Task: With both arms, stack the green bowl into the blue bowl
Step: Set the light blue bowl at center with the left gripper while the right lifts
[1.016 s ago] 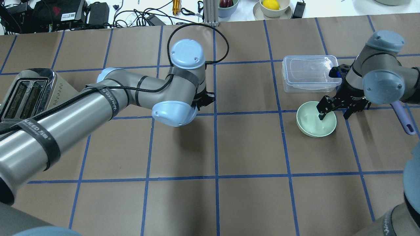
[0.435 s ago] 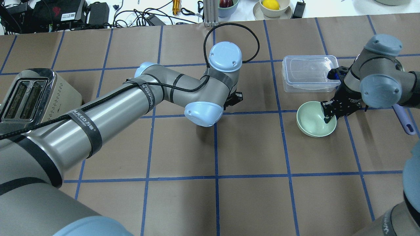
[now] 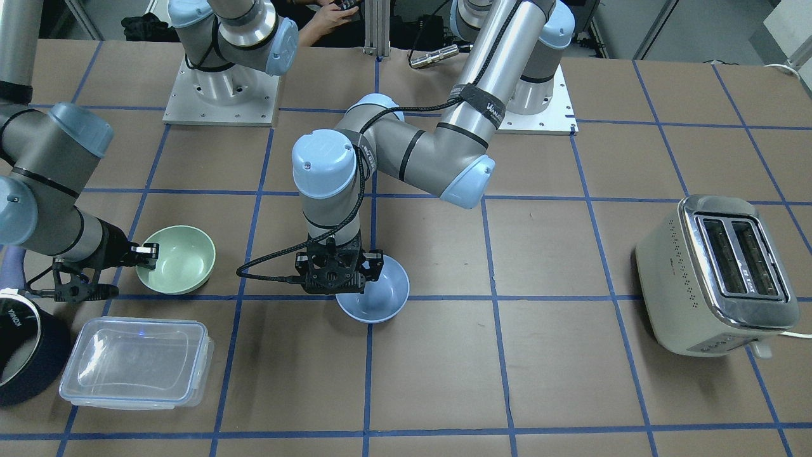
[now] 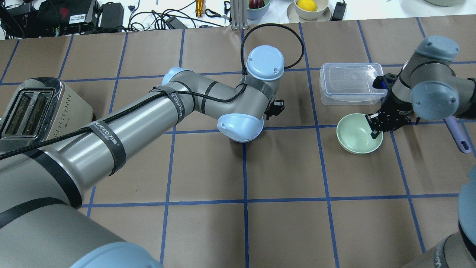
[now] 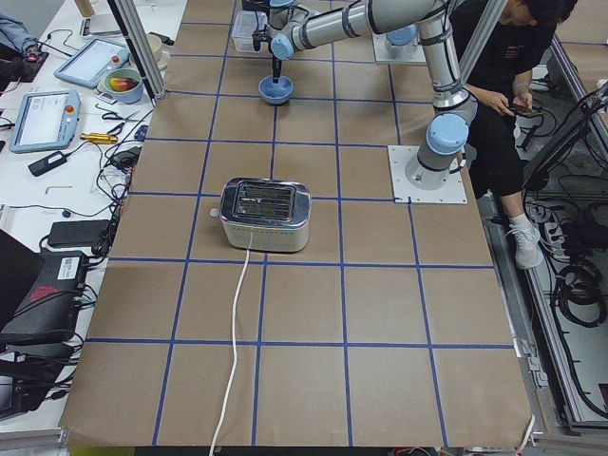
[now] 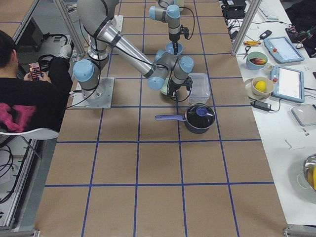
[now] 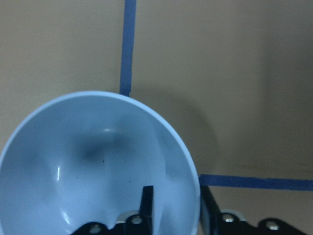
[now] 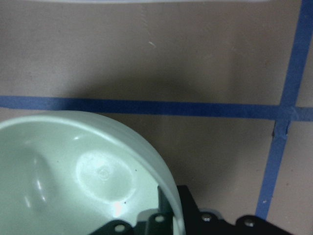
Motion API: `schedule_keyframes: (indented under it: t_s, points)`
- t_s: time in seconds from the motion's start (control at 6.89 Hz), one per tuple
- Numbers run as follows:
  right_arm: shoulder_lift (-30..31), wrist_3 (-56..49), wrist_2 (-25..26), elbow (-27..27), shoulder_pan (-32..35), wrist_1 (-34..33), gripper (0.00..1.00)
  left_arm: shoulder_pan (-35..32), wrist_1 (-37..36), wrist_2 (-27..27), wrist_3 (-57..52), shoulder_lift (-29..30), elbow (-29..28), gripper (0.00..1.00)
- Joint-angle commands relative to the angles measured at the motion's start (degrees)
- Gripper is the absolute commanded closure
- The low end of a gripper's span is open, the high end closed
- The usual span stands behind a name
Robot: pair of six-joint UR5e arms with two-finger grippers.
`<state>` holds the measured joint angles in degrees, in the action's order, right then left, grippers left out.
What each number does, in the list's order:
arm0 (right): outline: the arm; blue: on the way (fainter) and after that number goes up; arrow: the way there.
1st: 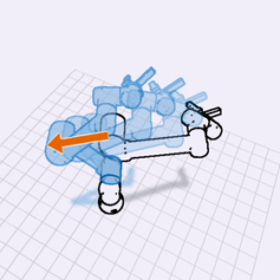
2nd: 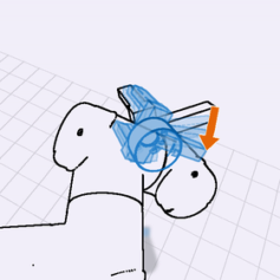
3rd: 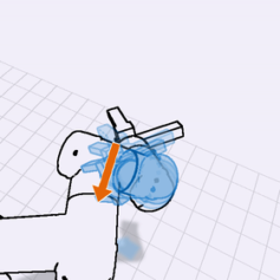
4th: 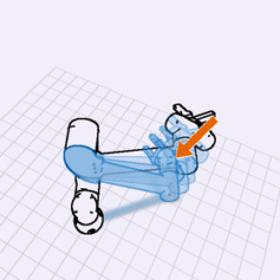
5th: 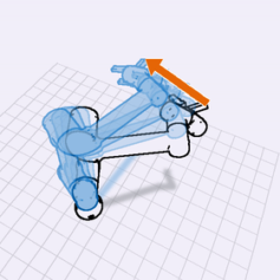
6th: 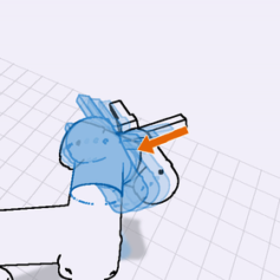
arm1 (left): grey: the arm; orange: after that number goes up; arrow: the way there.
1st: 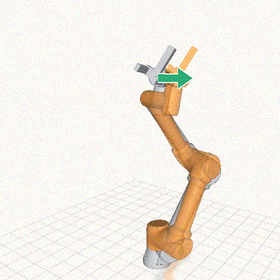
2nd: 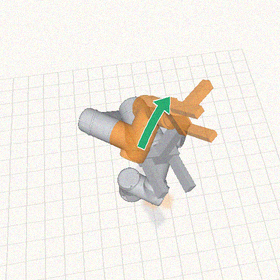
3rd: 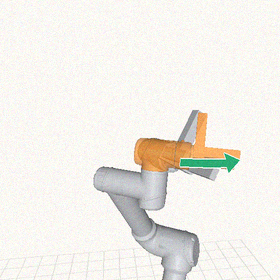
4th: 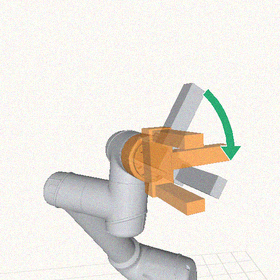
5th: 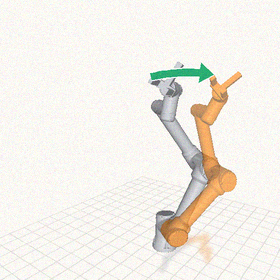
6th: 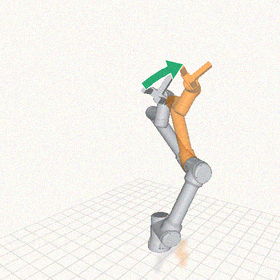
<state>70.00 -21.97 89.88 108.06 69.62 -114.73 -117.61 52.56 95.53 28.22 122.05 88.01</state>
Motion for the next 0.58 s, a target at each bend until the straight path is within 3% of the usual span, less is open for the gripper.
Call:
schedule_keyframes:
  t_s: [0.0, 0.15, 0.44]
  points:
    - [1.36, 0.0, -0.06, -3.97, -0.01, 5.7, 1.0, 4.9, 2.62, -0.33, -5.78, -5.64, -1.95, 0.0]
    - [1.45, 0.0, -0.14, -7.83, -0.01, 10.53, 1.0, 9.63, 6.29, -2.52, -14.86, -9.42, -1.79, 0.0]
    - [1.45, 0.0, -0.75, -12.51, 0.08, 15.83, 1.0, 20.61, 23.55, -4.12, -21.53, -18.47, -1.0, 0.0]
